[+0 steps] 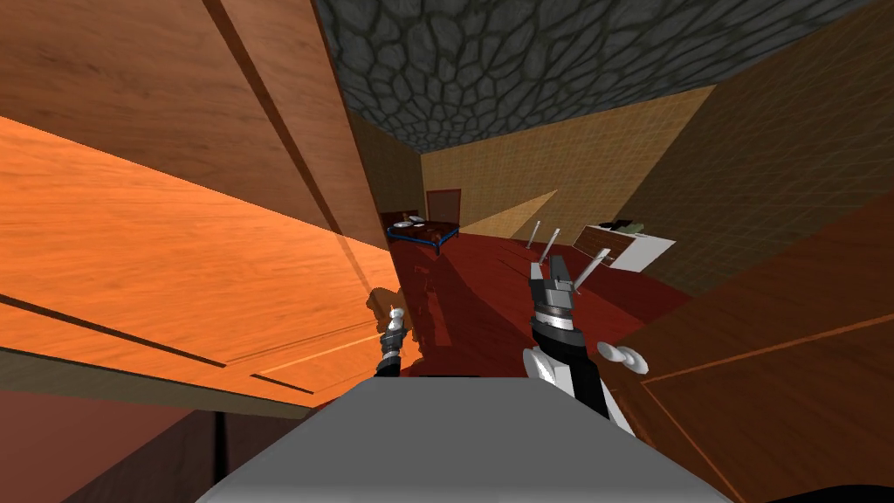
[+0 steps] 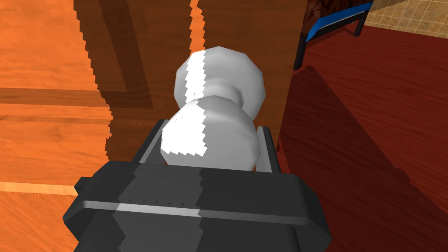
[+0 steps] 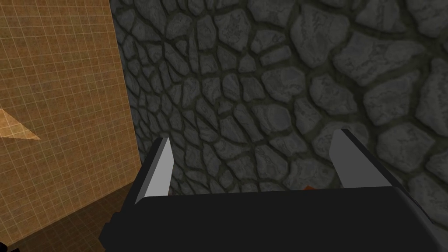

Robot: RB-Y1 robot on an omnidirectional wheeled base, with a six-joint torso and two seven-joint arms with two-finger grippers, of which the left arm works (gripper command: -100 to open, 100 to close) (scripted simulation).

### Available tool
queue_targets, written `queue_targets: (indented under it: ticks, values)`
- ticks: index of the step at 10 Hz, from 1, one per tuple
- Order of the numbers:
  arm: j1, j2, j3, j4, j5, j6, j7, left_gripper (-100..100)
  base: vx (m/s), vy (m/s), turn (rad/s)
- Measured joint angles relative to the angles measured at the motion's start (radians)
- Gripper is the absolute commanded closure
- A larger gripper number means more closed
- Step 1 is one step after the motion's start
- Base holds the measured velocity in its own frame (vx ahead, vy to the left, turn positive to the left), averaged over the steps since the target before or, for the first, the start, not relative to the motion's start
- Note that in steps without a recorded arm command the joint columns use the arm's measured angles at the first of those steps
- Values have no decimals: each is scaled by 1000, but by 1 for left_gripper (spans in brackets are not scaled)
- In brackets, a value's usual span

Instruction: Push the door open

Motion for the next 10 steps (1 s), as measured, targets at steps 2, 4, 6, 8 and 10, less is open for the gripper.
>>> queue_targets:
  ticks: [2,4,6,8,10]
  values:
    - [2,1,1,2,1,4,0,100,-29,-9,3]
    - [5,0,0,6,1,6,-1,100,-7,-2,0]
    - [7,-1,3,12,4,8,-1,100,135,-25,36]
    - [10,-6,14,17,13,11,-4,100,182,0,33]
    - [-8,-2,29,32,23,-1,3,100,164,-7,32]
